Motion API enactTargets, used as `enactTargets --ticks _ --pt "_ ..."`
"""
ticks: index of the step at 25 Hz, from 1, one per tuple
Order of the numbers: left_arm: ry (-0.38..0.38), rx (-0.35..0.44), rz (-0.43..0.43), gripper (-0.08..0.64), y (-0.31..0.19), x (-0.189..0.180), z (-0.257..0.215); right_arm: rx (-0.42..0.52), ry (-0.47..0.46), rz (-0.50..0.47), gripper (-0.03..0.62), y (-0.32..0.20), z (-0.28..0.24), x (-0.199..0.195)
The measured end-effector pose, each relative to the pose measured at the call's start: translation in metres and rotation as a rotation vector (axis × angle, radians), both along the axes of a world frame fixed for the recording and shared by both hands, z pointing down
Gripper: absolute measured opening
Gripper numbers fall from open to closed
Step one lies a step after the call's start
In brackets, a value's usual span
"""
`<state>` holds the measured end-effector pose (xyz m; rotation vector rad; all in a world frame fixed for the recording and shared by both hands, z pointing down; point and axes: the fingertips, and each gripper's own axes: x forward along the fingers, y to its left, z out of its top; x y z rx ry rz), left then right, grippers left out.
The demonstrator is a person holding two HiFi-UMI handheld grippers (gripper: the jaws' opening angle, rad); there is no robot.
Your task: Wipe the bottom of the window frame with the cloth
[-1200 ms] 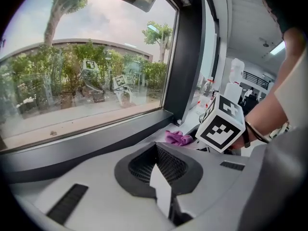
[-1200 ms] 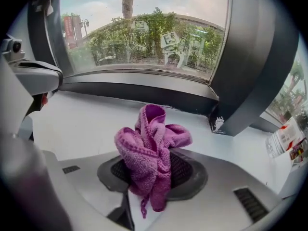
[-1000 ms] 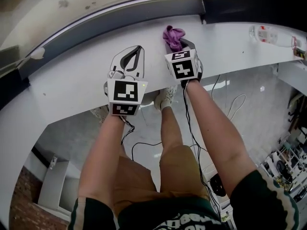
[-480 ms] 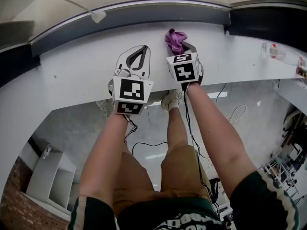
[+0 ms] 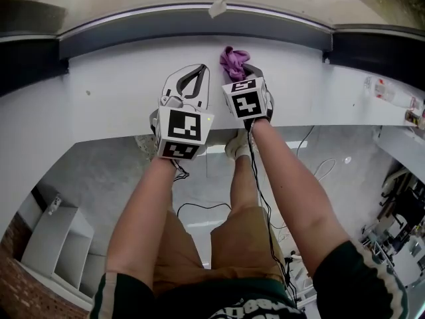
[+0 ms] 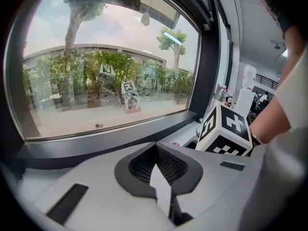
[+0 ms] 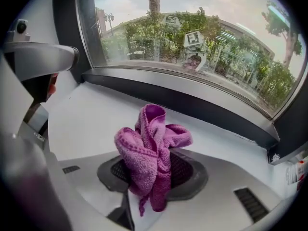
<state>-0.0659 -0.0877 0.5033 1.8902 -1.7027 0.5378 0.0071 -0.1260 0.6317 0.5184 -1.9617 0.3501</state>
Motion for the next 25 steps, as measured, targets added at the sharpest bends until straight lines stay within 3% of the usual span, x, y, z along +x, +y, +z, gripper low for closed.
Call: enactTargets --ticks 25 --pt "0.013 -0.036 -0.155 0.003 0.09 -0.146 0.015 -0.01 -0.026 -0.099 0.166 0.082 -0.001 -0.142"
